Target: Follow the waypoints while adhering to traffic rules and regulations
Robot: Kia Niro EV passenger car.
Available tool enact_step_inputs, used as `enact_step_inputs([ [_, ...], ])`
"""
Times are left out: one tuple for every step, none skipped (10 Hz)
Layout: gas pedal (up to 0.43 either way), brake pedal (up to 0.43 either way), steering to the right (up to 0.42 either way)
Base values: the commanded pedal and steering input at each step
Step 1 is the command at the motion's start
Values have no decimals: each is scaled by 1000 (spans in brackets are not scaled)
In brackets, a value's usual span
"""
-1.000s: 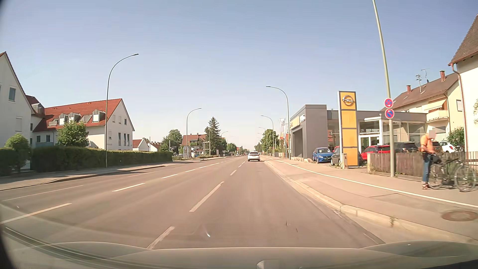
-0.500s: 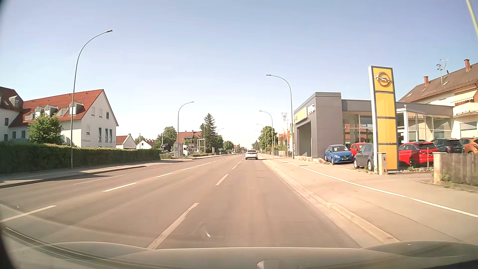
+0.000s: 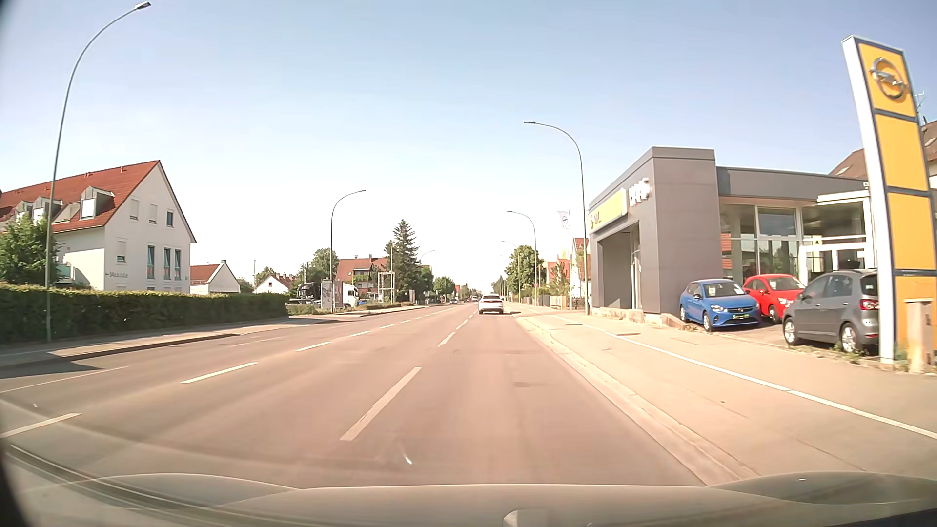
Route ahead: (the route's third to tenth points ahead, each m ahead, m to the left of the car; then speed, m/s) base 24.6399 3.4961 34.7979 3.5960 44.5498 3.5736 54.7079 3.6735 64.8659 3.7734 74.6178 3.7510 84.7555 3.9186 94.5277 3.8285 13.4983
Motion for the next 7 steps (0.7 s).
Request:
enact_step_inputs([
  [157,0,-1],
  [150,0,-2],
  [150,0,-1],
  [150,0,-2],
  [150,0,-1],
  [138,0,-1],
  [138,0,-1],
])
